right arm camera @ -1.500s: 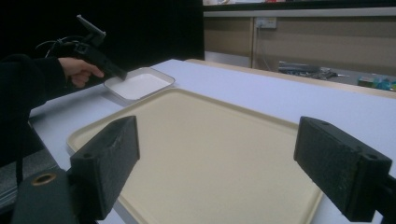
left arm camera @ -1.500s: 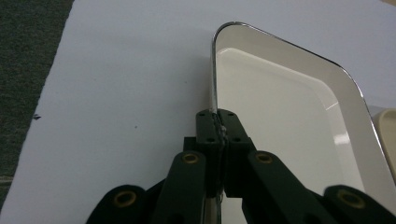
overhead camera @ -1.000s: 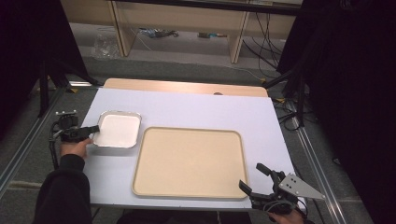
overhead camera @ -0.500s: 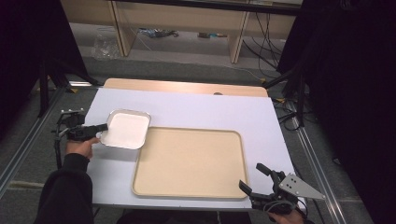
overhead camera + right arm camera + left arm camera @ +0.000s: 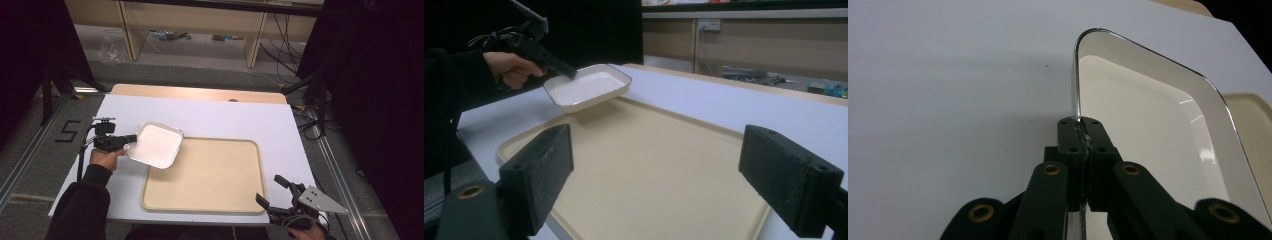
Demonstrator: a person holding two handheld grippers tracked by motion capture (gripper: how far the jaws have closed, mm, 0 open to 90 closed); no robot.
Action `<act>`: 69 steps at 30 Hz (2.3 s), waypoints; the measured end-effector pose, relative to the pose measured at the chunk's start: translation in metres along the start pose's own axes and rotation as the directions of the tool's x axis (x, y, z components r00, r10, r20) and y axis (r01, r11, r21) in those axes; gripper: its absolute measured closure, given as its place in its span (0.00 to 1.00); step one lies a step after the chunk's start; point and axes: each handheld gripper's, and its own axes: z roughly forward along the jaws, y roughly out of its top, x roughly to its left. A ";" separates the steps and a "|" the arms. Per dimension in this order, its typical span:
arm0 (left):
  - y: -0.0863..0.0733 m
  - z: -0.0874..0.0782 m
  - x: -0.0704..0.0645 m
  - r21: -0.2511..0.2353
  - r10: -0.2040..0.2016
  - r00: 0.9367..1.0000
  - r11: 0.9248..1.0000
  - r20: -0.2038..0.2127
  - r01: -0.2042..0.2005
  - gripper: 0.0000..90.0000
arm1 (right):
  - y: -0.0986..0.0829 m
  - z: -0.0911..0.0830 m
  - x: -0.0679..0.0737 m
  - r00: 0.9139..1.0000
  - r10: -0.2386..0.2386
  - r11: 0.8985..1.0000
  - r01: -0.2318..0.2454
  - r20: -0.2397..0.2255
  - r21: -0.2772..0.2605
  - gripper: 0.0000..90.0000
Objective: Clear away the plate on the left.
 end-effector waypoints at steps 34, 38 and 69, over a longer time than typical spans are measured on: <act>-0.031 0.054 -0.094 0.158 0.157 0.971 0.970 0.178 -0.186 0.98 | 0.000 0.001 -0.001 1.000 -0.012 1.000 0.012 -0.010 -0.004 0.17; -0.035 0.058 -0.099 0.163 0.164 0.970 0.968 0.177 -0.193 0.97 | 0.000 0.001 -0.001 1.000 -0.012 1.000 0.012 -0.010 -0.004 0.17; -0.074 0.059 -0.119 0.275 0.240 0.947 0.915 0.215 -0.294 0.93 | 0.000 0.000 0.000 1.000 0.001 1.000 -0.001 -0.011 -0.010 0.17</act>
